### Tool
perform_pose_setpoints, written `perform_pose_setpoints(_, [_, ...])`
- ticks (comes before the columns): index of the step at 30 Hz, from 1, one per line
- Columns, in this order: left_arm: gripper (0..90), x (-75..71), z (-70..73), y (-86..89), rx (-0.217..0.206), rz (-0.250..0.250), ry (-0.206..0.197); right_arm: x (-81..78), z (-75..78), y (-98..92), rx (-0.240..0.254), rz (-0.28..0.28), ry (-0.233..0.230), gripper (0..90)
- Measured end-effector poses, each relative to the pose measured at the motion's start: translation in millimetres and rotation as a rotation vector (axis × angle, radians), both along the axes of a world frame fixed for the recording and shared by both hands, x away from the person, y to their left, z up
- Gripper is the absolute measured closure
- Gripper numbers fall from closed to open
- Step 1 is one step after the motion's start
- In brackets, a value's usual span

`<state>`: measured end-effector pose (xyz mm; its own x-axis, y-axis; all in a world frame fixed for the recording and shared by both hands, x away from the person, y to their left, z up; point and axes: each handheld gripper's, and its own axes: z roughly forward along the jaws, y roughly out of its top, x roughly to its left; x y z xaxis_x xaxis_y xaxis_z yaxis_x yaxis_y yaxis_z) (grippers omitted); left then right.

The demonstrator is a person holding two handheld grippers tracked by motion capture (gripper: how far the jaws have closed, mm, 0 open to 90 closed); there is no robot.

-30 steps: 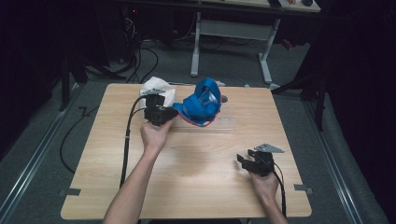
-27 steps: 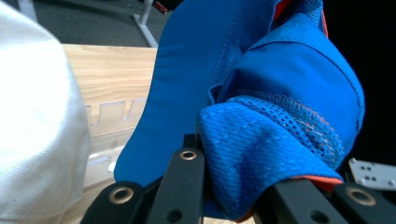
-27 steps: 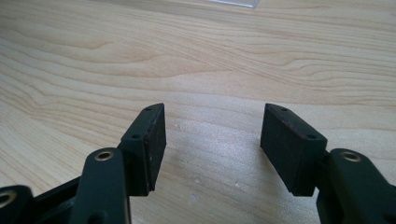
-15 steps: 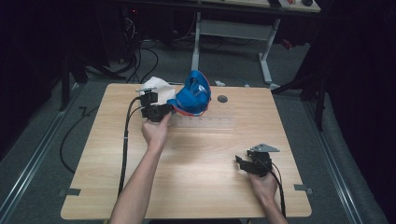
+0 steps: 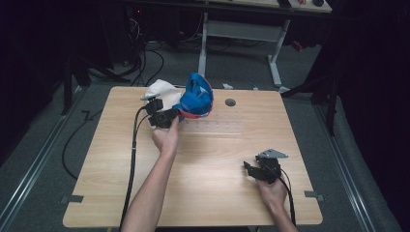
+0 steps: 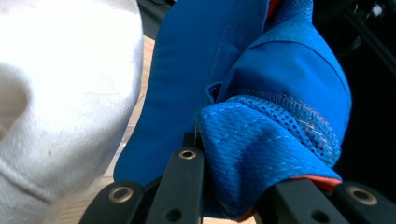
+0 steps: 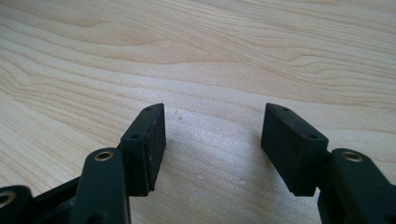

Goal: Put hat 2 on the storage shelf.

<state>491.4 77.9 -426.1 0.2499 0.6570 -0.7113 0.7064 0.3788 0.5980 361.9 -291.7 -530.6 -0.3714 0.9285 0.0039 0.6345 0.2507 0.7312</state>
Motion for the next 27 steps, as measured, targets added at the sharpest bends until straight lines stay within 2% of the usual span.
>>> perform_pose_setpoints(1, [85.2,0.1,-1.9,-0.2,-0.034,0.007,0.007,-0.1,0.0,0.4,-0.001,0.0,0.001,40.3])
perform_pose_setpoints(2, [85.2,0.0,-2.6,-0.5,-0.048,0.008,0.008,0.0,0.0,0.4,-0.005,0.001,-0.001,40.5])
perform_pose_setpoints(3, [85.2,-0.4,-2.9,-1.9,-0.05,0.016,0.006,0.0,0.0,0.4,-0.005,0.002,-0.001,40.5])
perform_pose_setpoints(5, [85.2,-0.3,-4.0,-3.7,-0.022,0.034,0.004,-0.1,0.0,0.5,-0.005,0.001,-0.001,40.5])
perform_pose_setpoints(8, [85.1,-0.4,-6.9,-3.2,-0.022,0.057,0.006,-0.4,-0.1,1.8,-0.02,0.002,-0.004,40.4])
perform_pose_setpoints(10, [85.1,-2.4,-8.4,-3.7,-0.033,0.061,0.007,-0.4,-0.1,1.9,-0.019,0.001,-0.003,40.5])
perform_pose_setpoints(13, [85.1,-6.0,-11.0,-5.5,-0.072,0.057,0.018,-0.2,-0.2,1.8,-0.02,0.002,-0.005,40.7])
perform_pose_setpoints(15, [85.0,-7.5,-10.3,-7.7,-0.074,0.057,0.018,-0.2,-0.1,1.9,-0.02,0.002,-0.005,40.7])
perform_pose_setpoints(18, [85.1,-11.0,-7.5,-10.6,-0.1,0.058,0.019,-0.3,-0.1,2.0,-0.019,0.001,-0.004,40.7])
perform_pose_setpoints(20, [85.1,-14.5,-8.4,-11.3,-0.129,0.06,0.027,-0.3,-0.1,2.0,-0.019,0.001,-0.004,40.6])
perform_pose_setpoints(23, [85.0,-16.4,-12.2,-11.0,-0.126,0.086,0.017,-0.3,-0.1,2.2,-0.02,0.001,-0.005,40.8])
perform_pose_setpoints(25, [84.9,-16.4,-11.9,-10.0,-0.091,0.118,0.002,-0.2,-0.1,2.3,-0.023,0.003,-0.005,40.8])
perform_pose_setpoints(27, [84.9,-14.5,-14.7,-7.6,-0.087,0.124,0.009,-0.2,-0.1,2.2,-0.023,0.003,-0.005,40.8])
